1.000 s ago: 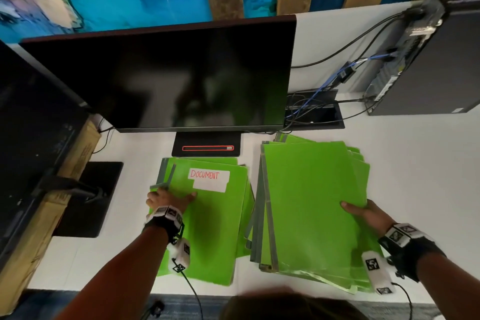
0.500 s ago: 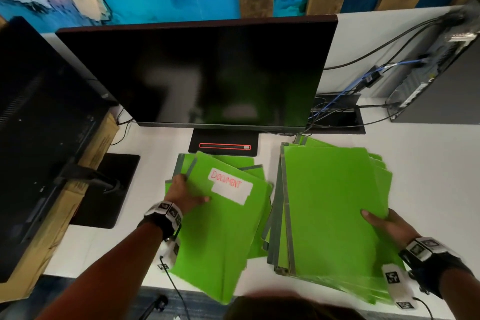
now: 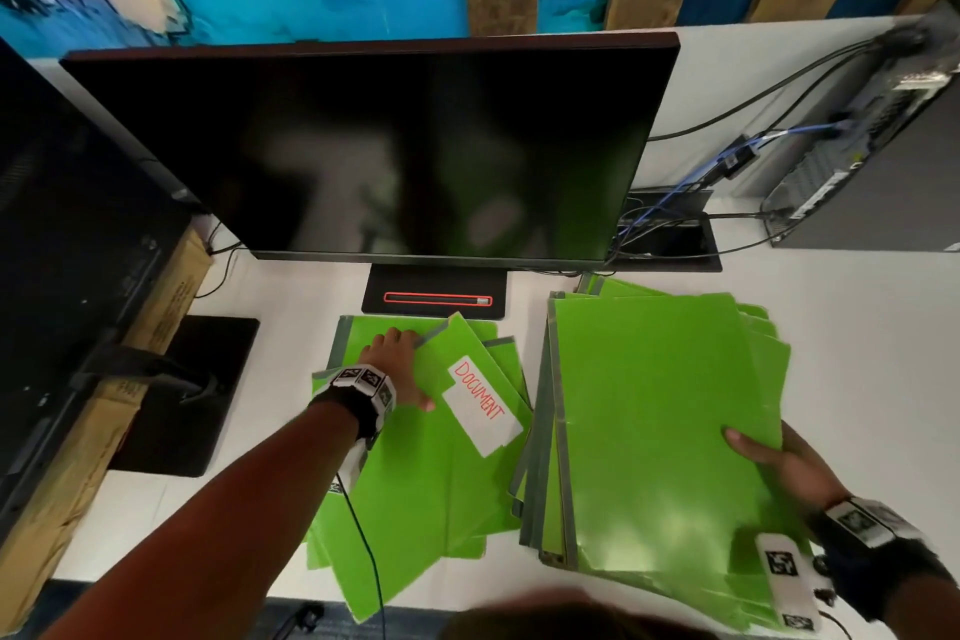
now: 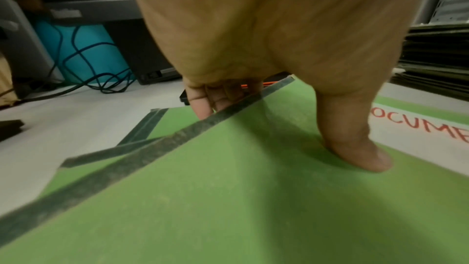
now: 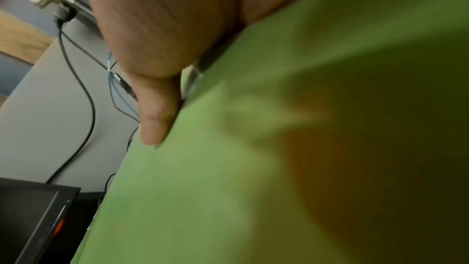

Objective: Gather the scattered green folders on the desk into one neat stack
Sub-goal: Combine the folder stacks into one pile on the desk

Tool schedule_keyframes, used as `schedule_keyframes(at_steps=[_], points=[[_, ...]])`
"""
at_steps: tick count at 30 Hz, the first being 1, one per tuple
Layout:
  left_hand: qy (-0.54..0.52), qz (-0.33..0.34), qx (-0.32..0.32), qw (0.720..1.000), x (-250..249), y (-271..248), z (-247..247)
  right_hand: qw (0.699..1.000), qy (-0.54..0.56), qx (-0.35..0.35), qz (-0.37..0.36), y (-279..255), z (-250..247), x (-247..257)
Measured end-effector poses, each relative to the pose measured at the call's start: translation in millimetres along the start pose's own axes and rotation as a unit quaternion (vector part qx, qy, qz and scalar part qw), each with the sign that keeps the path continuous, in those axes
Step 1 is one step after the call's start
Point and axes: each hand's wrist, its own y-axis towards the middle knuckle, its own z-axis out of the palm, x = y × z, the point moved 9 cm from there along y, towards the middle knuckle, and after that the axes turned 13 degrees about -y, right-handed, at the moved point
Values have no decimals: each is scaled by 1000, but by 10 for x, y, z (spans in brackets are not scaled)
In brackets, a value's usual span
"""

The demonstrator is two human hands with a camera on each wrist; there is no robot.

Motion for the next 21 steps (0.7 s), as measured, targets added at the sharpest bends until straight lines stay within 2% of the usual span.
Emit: schedule_keyframes(at_steps=[4,6,10,12,15,17,19,21], points=[[-35,-16,13,999,186,-109,35,1000,24,-10,7,-11,-16,-71],[-71,-27,41,996,296,-165,77,999,33,-8,4,-1,-12,-92],[-185,-35,113,976,534,-314,168,999,45,-8,-27,-94,37,29],[-240,-36,116,963,689,-378,150,998,57,-3,-29,-144,63,-14],[-315,-66,45,946,1060,-468,36,998,64,-2,-18,-161,70,-183],[-371,-125,-8,920,1363,-549,25,998,50,15,-31,-193,129,-126],[-368,-200,-62,906,1625,-630,36,998,36,14,-42,-190,197,27],[-312,-254,-98,910,1781,-661,54,998,39,21,-52,-148,270,154]])
